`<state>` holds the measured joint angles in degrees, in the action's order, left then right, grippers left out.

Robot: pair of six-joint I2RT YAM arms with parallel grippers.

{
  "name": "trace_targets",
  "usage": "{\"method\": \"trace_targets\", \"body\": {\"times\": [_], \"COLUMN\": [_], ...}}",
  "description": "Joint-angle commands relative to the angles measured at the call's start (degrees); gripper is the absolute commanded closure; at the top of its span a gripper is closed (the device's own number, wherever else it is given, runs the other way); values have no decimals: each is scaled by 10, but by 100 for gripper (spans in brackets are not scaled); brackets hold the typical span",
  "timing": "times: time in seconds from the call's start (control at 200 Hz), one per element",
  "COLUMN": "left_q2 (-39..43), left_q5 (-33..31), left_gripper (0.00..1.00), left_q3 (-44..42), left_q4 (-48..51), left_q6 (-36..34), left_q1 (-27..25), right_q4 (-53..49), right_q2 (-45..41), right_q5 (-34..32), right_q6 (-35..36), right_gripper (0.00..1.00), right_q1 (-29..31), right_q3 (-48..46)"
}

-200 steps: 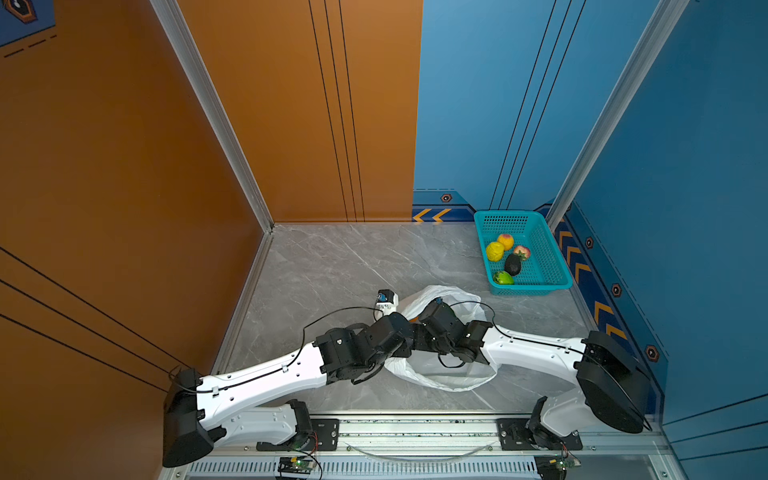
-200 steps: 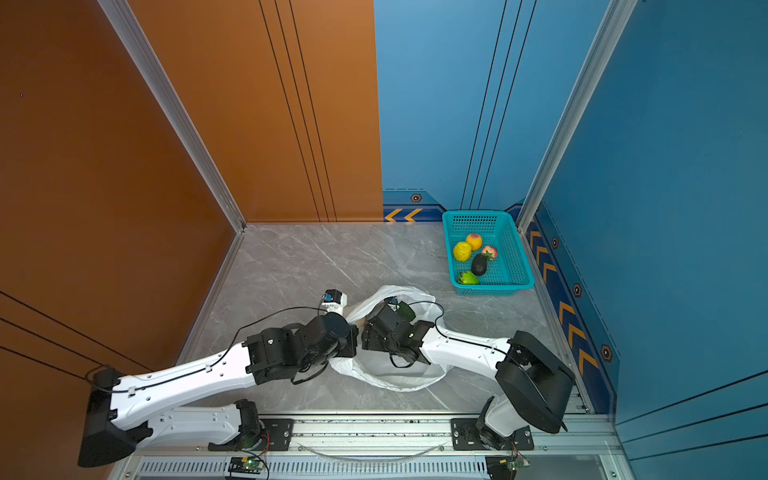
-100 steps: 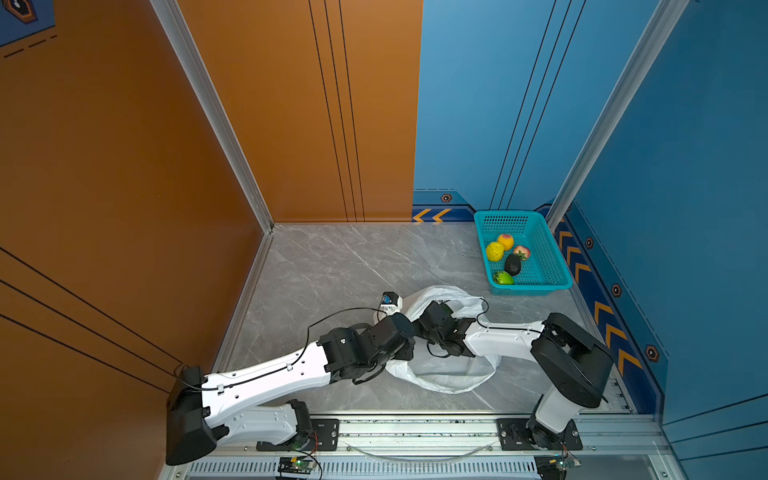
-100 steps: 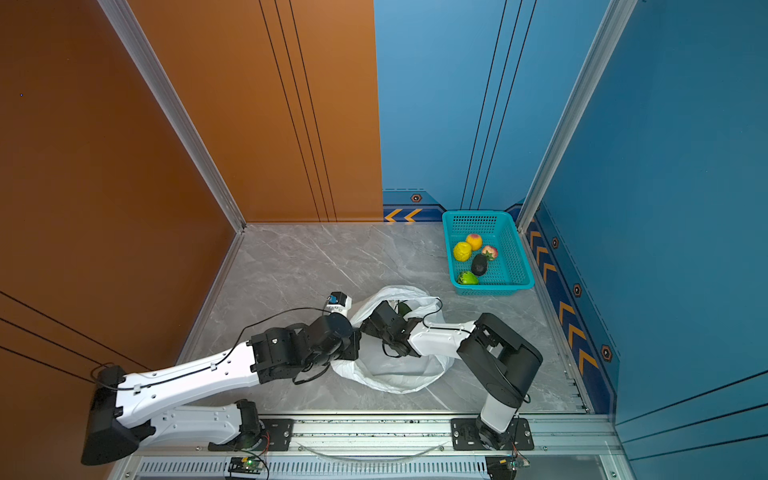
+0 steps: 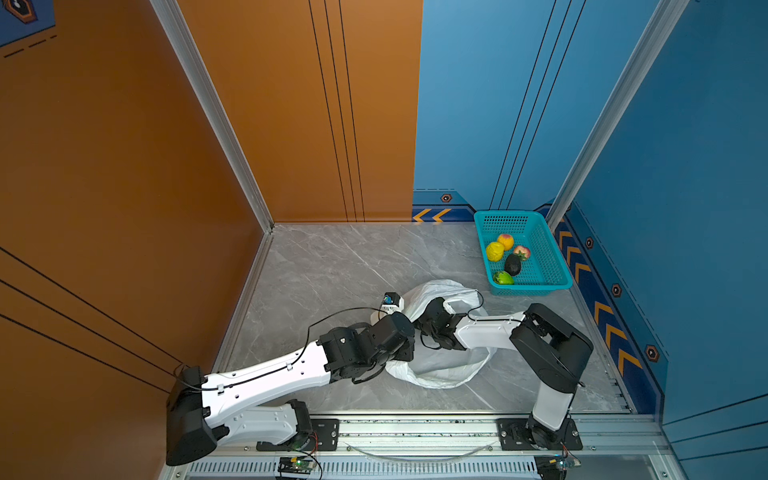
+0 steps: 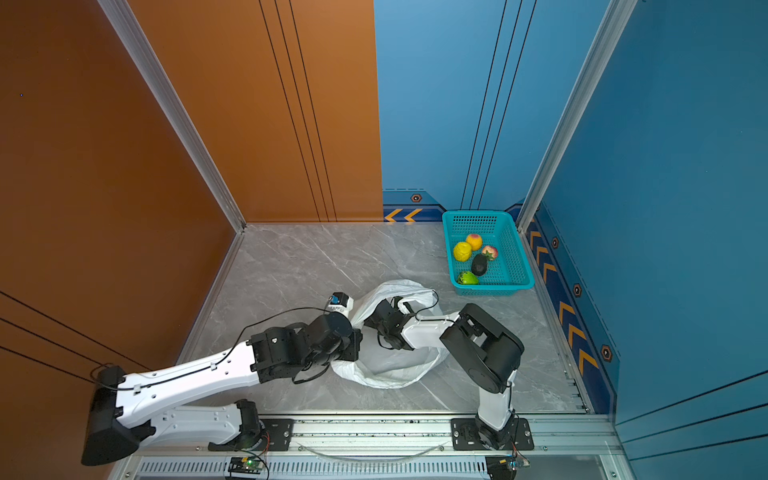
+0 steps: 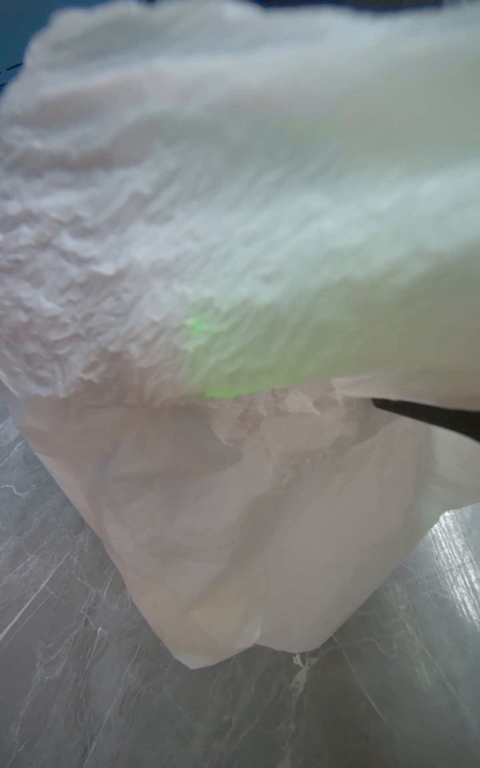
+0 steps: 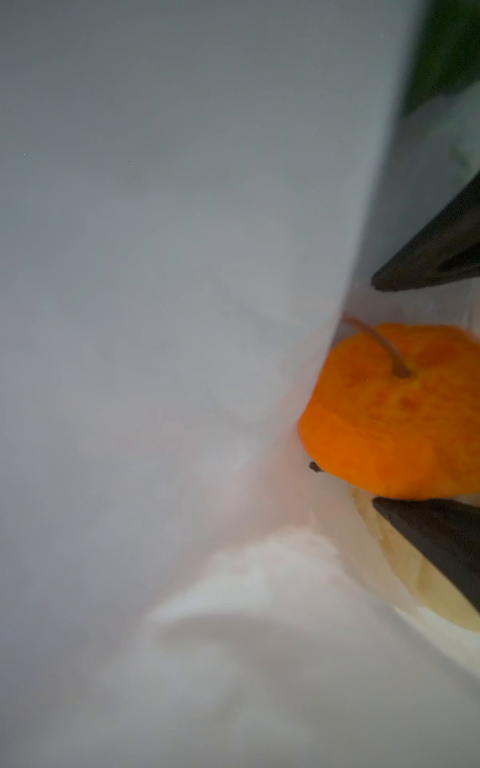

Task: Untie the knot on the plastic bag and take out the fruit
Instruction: 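Lower the right gripper into the bag and close on the orange fruit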

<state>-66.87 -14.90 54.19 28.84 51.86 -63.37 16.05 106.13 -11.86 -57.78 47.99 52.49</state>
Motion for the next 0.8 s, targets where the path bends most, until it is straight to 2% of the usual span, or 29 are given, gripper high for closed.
{"method": "trace_targets", "body": {"times": [0.0, 0.09, 0.215, 0.441, 0.791], "left_q2": [6, 12, 15, 11, 24], "left_q5": [12, 10, 8, -6, -48], "left_gripper": [100, 100, 100, 100, 100], "left_q3": [-3, -6, -10, -10, -14], "left_q4": [-3, -2, -2, -2, 3], "left_q6": [-10, -9, -6, -3, 11], "left_q1": [6, 6, 6, 8, 18], "right_q4": [36, 51, 48, -42, -229], "right_q2": [28, 31, 23, -39, -202], "right_q5": [-3, -1, 2, 13, 27], "right_q6": [11, 15, 24, 38, 39], "right_gripper": [36, 44, 50, 51, 53], "right_q1": [-13, -10, 0, 18, 59], "right_q3": [16, 13, 11, 14, -32]}}
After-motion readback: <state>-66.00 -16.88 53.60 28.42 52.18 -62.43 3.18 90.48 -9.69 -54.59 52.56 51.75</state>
